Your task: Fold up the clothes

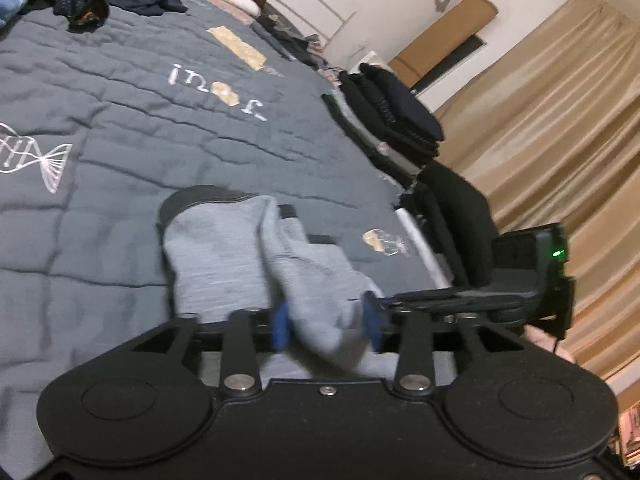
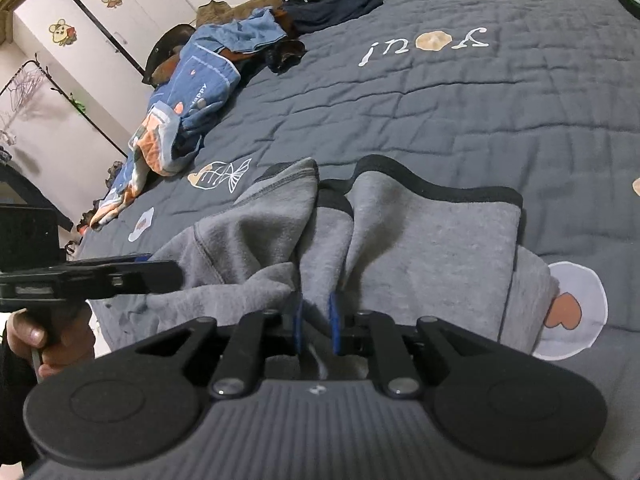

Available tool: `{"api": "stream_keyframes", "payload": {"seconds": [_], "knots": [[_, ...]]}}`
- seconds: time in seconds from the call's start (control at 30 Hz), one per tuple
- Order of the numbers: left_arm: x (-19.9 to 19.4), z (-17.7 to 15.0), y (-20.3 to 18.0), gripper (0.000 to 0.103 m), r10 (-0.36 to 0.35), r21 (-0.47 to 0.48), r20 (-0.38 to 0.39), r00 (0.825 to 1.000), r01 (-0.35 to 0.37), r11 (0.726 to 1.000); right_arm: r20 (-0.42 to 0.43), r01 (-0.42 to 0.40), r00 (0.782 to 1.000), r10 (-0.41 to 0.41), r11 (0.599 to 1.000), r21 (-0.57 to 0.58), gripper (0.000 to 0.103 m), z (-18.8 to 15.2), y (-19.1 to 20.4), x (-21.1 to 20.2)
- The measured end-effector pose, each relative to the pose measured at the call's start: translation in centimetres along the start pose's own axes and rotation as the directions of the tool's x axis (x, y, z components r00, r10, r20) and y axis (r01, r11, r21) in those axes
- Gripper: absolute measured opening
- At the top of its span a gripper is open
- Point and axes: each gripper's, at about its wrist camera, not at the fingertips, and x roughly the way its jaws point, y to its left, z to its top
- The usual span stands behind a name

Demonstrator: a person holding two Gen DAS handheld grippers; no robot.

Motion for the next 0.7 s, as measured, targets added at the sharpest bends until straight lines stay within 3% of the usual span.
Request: {"api": "stream_keyframes", "payload": {"seconds": [0.03, 0.07, 0.1, 0.13, 0.3, 0.4, 0.53, 0.7], "knots": [[0.2, -0.1, -0.2, 0.048, 0.0, 0.006, 0.0, 1.0, 0.0, 1.0, 0.001, 0.0, 1.0, 0.0, 1.0, -0.001, 0.013, 0.0, 0.0, 0.0], [0.5, -0.3, -0.3, 0.039, 0.005, 0.016, -0.001, 1.0, -0.005, 1.0, 0.0, 0.001, 1.0, -0.001, 1.0, -0.006, 0.013, 0.0, 0.1, 0.0], [0.8, -0.4, -0.5, 0.028, 0.01, 0.026, -0.002, 1.0, -0.01, 1.0, -0.001, 0.002, 1.0, -0.002, 1.0, -0.012, 0.013, -0.1, 0.2, 0.1], [1.1, -0.6, -0.7, 0.009, 0.015, 0.036, -0.004, 1.0, -0.015, 0.999, -0.002, 0.005, 1.0, -0.005, 1.0, -0.014, 0.013, -0.1, 0.1, 0.1], [-0.6, -1.6, -0.7, 0.007, 0.058, 0.077, 0.006, 0.998, -0.058, 0.995, 0.013, 0.002, 1.0, -0.002, 0.999, 0.033, 0.013, 0.2, -1.3, -0.9], [-2.8, -2.2, -0.6, 0.007, 0.062, 0.093, 0.003, 0.998, -0.062, 0.994, 0.068, -0.005, 0.998, 0.0, 0.998, 0.067, 0.015, 0.2, -2.2, -2.1], [-4.3, -3.6, -1.5, 0.006, 0.059, 0.143, -0.033, 0.998, -0.054, 0.988, 0.114, -0.043, 0.993, 0.032, 0.994, 0.098, 0.025, 0.3, -3.0, -2.9], [-4.3, -4.5, -1.6, 0.006, 0.089, 0.167, -0.059, 0.994, -0.078, 0.983, 0.103, -0.064, 0.993, 0.054, 0.994, 0.092, 0.034, 0.3, -2.8, -2.4]]}}
